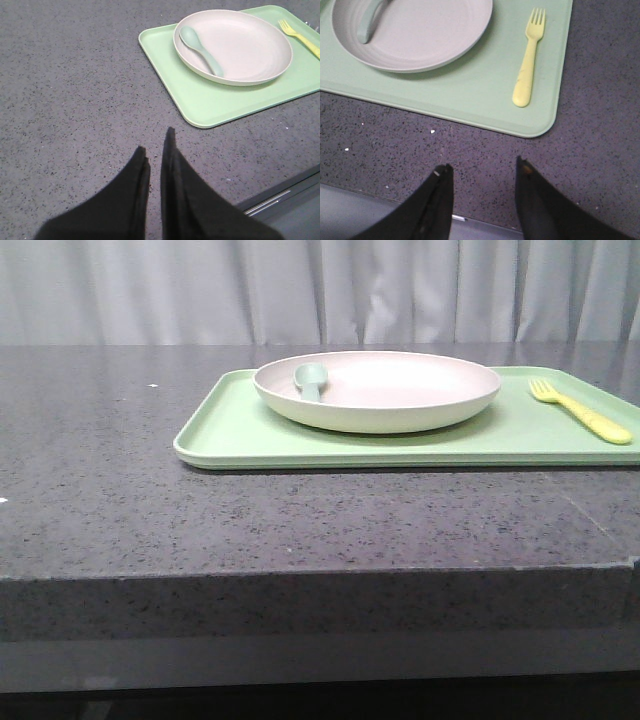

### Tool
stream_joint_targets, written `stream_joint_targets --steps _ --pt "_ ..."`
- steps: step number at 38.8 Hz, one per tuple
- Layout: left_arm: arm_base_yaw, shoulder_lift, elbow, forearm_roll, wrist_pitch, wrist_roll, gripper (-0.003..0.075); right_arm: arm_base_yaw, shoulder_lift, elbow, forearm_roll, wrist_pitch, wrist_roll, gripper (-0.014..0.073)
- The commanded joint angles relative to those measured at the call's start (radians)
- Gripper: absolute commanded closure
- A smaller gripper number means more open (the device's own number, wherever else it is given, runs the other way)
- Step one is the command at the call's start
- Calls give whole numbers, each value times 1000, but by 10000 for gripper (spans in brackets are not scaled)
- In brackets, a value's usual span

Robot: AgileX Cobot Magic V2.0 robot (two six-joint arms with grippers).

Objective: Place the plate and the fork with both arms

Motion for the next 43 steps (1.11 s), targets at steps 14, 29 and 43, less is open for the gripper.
stream_joint_targets --steps 14,29,43 --pt "1 5 -23 -12 -75 -1 660 0 -338 216 -18 -219 -20 256" --pt "1 5 -23 -12 -80 -1 659 0 -341 221 -18 -219 -20 286" --pt "1 5 -23 -16 -127 -1 660 0 -341 221 -18 -208 -20 696"
